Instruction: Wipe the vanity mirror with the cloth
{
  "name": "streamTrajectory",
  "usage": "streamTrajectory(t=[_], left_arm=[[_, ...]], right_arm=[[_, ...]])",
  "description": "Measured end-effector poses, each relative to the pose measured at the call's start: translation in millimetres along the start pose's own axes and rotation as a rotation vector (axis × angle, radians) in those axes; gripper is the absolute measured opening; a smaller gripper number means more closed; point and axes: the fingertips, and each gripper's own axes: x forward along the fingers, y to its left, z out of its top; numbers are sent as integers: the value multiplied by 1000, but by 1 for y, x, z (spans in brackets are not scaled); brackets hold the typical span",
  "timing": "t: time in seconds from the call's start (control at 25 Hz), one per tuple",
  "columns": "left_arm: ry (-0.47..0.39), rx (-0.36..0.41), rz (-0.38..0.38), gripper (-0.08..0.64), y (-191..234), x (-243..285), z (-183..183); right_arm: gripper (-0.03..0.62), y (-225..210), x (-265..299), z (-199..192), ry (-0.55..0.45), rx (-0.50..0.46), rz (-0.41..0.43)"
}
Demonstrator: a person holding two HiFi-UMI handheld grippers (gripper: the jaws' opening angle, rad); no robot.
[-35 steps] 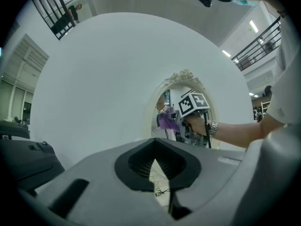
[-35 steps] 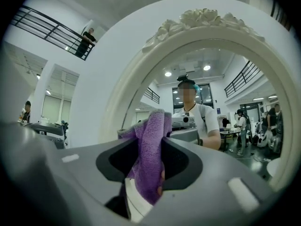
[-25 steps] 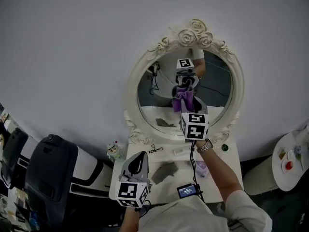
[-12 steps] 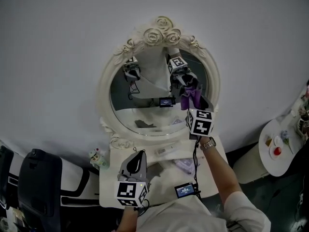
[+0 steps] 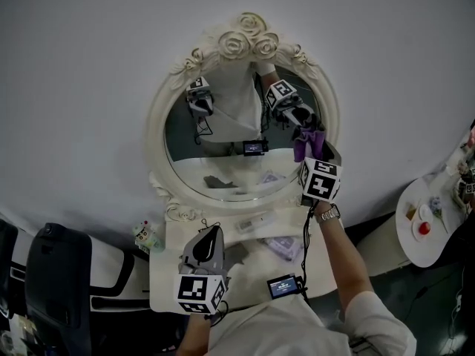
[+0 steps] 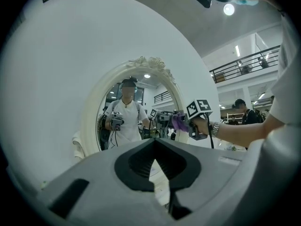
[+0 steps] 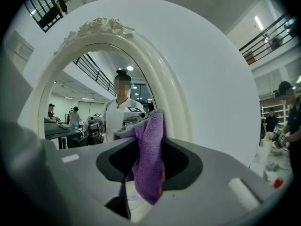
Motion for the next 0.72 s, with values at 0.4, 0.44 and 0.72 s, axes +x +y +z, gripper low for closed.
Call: streamTrajectory(t=[0.4, 0.44, 0.72], left_arm=[[13, -8, 80, 3, 27, -26, -6], [14, -9, 90, 3, 30, -30, -7], [5, -29, 215, 3, 61, -64, -9]], right_arm=[[161, 50, -19, -3, 14, 136, 118], [161, 68, -22, -3, 18, 142, 162], [161, 213, -36, -28, 60, 36, 420]])
